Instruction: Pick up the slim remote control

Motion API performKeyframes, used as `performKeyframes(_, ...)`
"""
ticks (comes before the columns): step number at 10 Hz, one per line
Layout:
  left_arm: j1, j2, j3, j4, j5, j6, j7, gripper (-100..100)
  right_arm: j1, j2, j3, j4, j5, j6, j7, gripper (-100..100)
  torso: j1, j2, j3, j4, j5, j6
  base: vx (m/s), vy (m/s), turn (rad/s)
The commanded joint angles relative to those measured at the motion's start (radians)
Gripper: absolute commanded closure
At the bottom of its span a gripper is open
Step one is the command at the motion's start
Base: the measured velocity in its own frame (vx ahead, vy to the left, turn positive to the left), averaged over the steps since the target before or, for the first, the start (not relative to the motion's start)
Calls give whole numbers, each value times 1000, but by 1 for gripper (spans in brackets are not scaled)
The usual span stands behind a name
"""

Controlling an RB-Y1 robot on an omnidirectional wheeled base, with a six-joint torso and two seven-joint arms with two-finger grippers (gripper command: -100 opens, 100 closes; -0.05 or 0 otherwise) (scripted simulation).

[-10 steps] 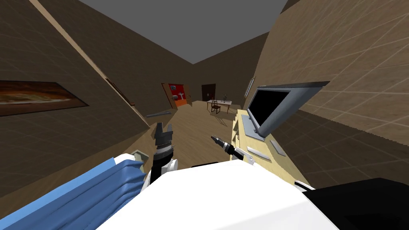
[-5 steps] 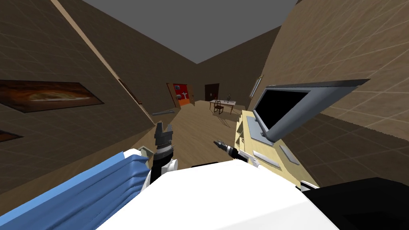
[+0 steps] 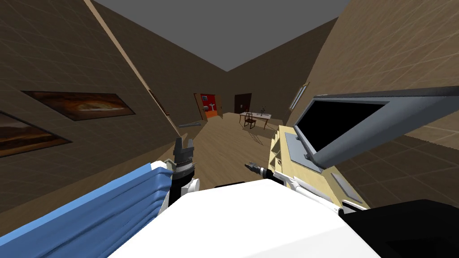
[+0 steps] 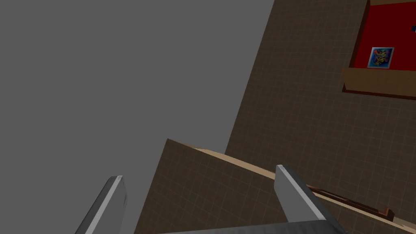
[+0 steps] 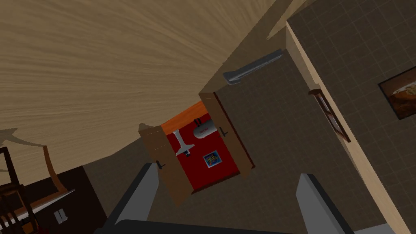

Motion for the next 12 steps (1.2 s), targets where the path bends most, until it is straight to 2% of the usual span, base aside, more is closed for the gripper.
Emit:
performKeyframes(1,0,0,0,0,0,0,0,0,7,-24,11,50,10,-8,19,-100,0,0,0,0,0,0,36,20,141)
performKeyframes(2,0,0,0,0,0,0,0,0,7,-24,11,64,10,-8,19,-100,0,0,0,0,0,1,19,7,-27)
performKeyframes(3,0,0,0,0,0,0,0,0,16,-69,38,96,29,-9,45,-100,-1,2,1,0,0,1,29,14,261)
performKeyframes(4,0,0,0,0,0,0,0,0,16,-69,38,129,29,-9,45,-100,-1,1,1,0,0,0,30,1,122)
performKeyframes(5,0,0,0,0,0,0,0,0,16,-69,38,129,29,-9,45,-100,-2,1,1,0,0,1,14,-2,-41)
performKeyframes(6,0,0,0,0,0,0,0,0,27,-113,63,156,49,-9,71,-100,-2,2,1,0,-1,1,19,4,194)
performKeyframes(7,0,0,0,0,0,0,0,0,27,-113,63,192,49,-9,71,-100,-2,2,1,0,0,0,21,-1,144)
performKeyframes(8,0,0,0,0,0,0,0,0,39,-153,88,232,68,-9,95,-100,-2,2,1,0,0,1,26,-9,199)
performKeyframes(9,0,0,0,0,0,0,0,0,39,-156,88,253,68,-9,95,-100,-2,1,1,0,0,0,22,-18,111)
performKeyframes(10,0,0,0,0,0,0,0,0,54,-196,110,311,87,-9,119,-100,-3,2,1,0,-1,1,18,-23,165)
performKeyframes(11,0,0,0,0,0,0,0,0,54,-196,110,311,87,-9,119,-100,-3,2,1,0,-1,1,10,-29,97)
performKeyframes(12,0,0,0,0,0,0,0,0,70,-226,131,365,106,-10,141,-100,-3,2,1,1,-1,1,5,-31,187)
